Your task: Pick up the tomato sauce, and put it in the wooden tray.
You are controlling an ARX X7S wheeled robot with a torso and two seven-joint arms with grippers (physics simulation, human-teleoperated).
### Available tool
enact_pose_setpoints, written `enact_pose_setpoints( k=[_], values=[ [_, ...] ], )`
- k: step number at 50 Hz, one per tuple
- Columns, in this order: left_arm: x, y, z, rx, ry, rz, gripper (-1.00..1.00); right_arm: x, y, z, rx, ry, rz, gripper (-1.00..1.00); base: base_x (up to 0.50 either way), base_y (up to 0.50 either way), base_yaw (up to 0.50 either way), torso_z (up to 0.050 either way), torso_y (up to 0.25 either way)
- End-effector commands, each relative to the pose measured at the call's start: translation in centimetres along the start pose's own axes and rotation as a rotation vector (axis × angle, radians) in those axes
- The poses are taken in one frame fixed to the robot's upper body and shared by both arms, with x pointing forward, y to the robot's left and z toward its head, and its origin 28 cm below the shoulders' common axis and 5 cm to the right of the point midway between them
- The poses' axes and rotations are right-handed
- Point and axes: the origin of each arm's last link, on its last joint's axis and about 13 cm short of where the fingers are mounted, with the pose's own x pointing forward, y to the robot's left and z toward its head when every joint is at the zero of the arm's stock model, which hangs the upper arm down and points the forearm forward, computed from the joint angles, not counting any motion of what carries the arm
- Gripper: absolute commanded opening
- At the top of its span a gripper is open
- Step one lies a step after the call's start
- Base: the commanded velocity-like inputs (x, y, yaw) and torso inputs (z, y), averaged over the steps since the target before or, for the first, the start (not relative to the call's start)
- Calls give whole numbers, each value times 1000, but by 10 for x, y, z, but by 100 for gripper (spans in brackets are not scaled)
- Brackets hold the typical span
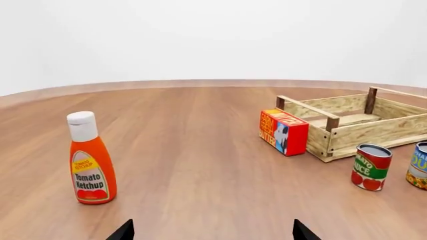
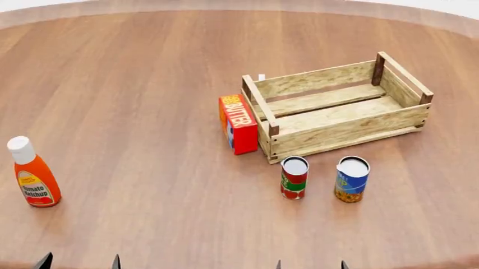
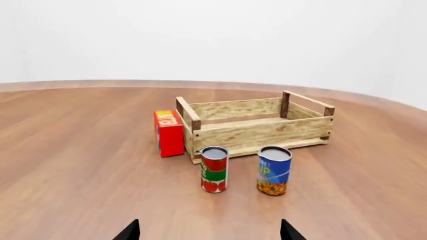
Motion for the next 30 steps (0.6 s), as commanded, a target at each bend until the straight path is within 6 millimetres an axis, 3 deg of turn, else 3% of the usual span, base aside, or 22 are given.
enact_pose_setpoints(
  k=[1, 30],
  values=[
    [0, 0, 0, 0, 0, 0, 100, 0, 0, 1, 2, -9, -2, 100, 340, 0, 0, 0, 0],
    [0, 0, 0, 0, 1, 0, 100, -1, 1, 1, -24, -15, -8, 100, 353, 0, 0, 0, 0]
  ],
)
